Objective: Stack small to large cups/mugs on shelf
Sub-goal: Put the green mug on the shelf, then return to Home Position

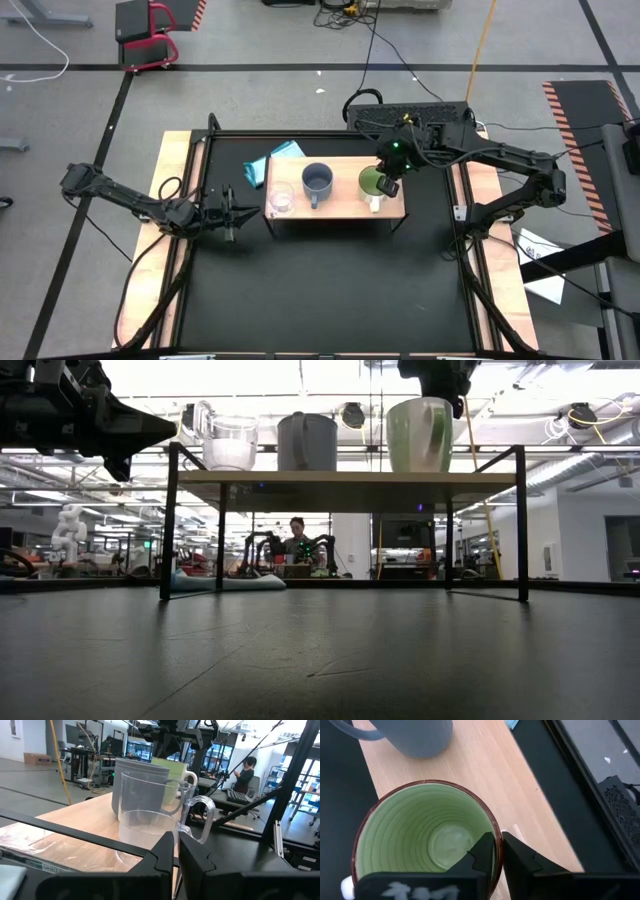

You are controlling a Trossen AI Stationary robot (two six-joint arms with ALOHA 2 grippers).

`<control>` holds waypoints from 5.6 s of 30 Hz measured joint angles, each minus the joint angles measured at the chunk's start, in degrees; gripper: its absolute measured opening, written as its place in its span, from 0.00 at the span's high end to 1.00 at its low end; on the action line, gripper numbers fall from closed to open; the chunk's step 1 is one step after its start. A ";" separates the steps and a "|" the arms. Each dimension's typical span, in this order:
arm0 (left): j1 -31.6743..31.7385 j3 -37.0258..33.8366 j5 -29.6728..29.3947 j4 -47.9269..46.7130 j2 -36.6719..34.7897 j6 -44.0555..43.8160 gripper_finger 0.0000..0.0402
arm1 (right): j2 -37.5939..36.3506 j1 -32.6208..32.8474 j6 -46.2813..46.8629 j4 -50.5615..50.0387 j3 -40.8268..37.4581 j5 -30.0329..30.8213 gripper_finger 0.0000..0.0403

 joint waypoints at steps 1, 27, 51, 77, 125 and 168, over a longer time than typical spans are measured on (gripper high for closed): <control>0.00 0.00 0.00 -0.04 0.01 -0.01 0.94 | 0.03 0.00 -0.02 -0.09 -0.04 -0.09 0.92; -0.02 0.00 0.00 -0.57 0.00 -0.15 0.94 | -0.98 0.04 -5.08 2.95 -0.12 -0.12 0.65; -0.02 0.00 1.81 0.83 0.00 -0.07 0.94 | -23.89 9.18 -4.85 7.12 -7.96 0.14 0.72; -0.11 0.00 14.67 -5.69 -0.01 9.09 1.00 | -50.98 18.93 -3.13 46.15 -50.18 -0.06 1.00; -6.36 0.02 9.65 -2.54 -0.16 16.31 1.00 | -65.09 27.91 -6.94 59.09 -66.97 9.04 1.00; -1.05 0.00 1.64 -34.46 -29.42 11.79 1.00 | -78.62 27.85 -8.79 56.76 -75.59 9.65 1.00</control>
